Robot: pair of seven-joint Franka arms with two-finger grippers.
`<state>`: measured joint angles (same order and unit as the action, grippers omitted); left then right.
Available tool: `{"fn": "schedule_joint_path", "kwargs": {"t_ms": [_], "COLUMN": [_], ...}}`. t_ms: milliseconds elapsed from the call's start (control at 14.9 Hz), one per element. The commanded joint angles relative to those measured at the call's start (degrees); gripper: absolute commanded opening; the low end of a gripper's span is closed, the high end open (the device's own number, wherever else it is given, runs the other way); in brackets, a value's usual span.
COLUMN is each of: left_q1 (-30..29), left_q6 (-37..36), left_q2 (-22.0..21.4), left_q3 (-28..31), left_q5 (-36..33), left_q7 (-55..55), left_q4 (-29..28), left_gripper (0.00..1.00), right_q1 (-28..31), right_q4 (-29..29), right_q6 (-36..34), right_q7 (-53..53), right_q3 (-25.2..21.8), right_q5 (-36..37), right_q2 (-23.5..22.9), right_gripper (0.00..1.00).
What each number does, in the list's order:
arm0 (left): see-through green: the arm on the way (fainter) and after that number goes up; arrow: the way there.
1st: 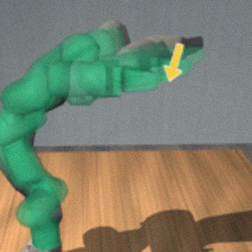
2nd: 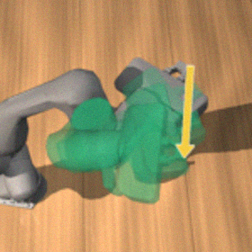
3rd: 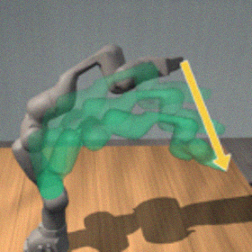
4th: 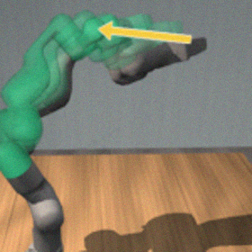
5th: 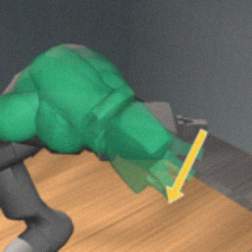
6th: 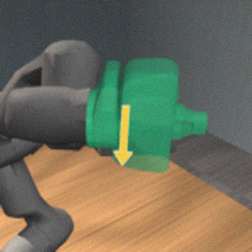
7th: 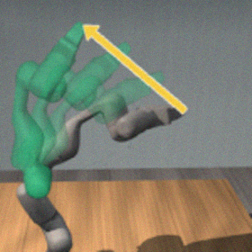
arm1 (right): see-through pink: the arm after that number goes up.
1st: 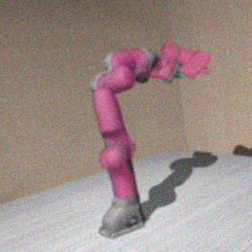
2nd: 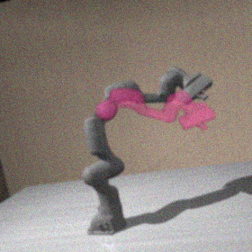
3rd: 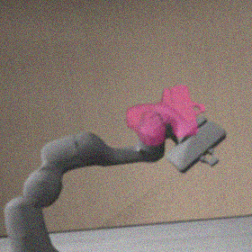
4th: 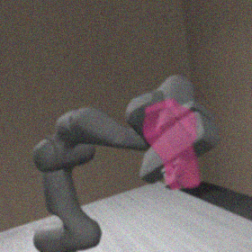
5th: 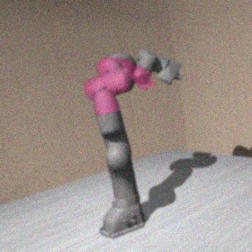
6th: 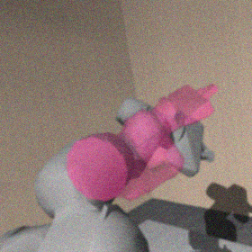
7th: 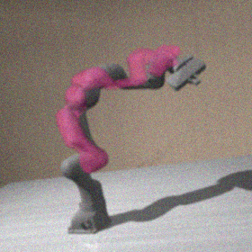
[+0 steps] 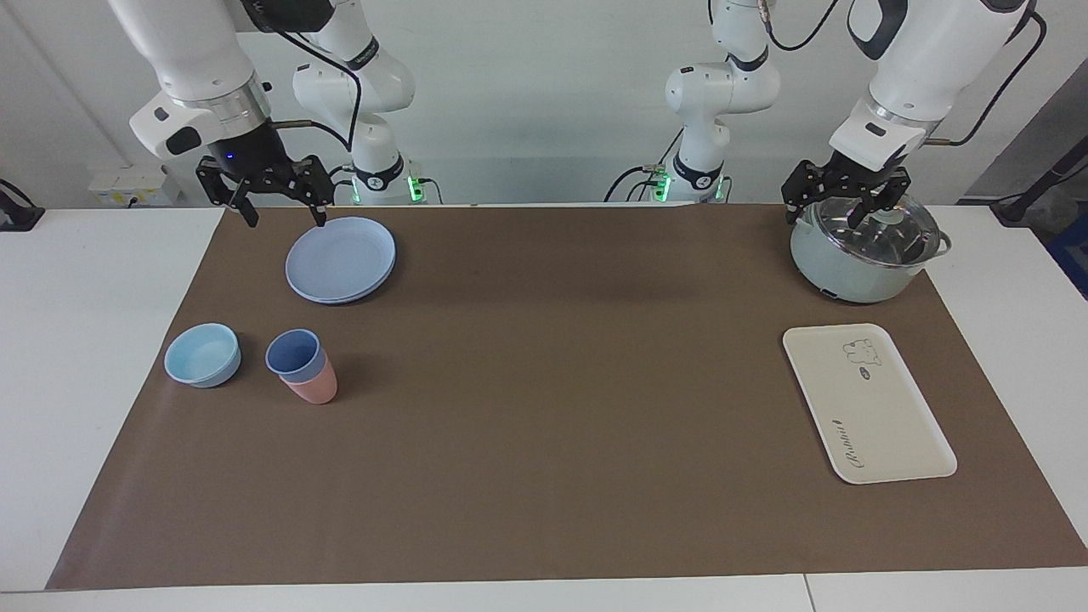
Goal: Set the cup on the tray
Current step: 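Raise the right gripper and move it above the blue cup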
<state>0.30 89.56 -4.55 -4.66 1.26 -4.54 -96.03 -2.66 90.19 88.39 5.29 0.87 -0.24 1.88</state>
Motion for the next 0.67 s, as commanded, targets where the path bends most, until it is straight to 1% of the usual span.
{"fn": "schedule_joint_path", "kwargs": {"t_ms": [0,269,606], "left_q1": [-0.6,-0.6,-0.6], "left_q6": [-0.6,-0.6,-0.6], "left_q2": [-1.1,-1.1,-1.1], "left_q3": [-0.3,-0.3,-0.3], "left_q5": [-1.0,-1.0,-1.0], "left_q7": [-0.6,-0.6,-0.6], "left_q4": [-0.6,-0.6,-0.6], "left_gripper": [1.0,1.0,1.0], "right_q1": [0.5,0.5,1.8], "right_q4": [1.8,1.4,1.4], "right_q6": [-0.1,-0.1,0.7], "right_q7": [-1.6,-1.3,-1.2], "right_q3": [0.1,0.3,-0.1], "right_q5": [-1.2,-1.2,-1.2], "right_q2": [1.7,1.8,1.8], "right_gripper": [1.0,1.0,1.0]}}
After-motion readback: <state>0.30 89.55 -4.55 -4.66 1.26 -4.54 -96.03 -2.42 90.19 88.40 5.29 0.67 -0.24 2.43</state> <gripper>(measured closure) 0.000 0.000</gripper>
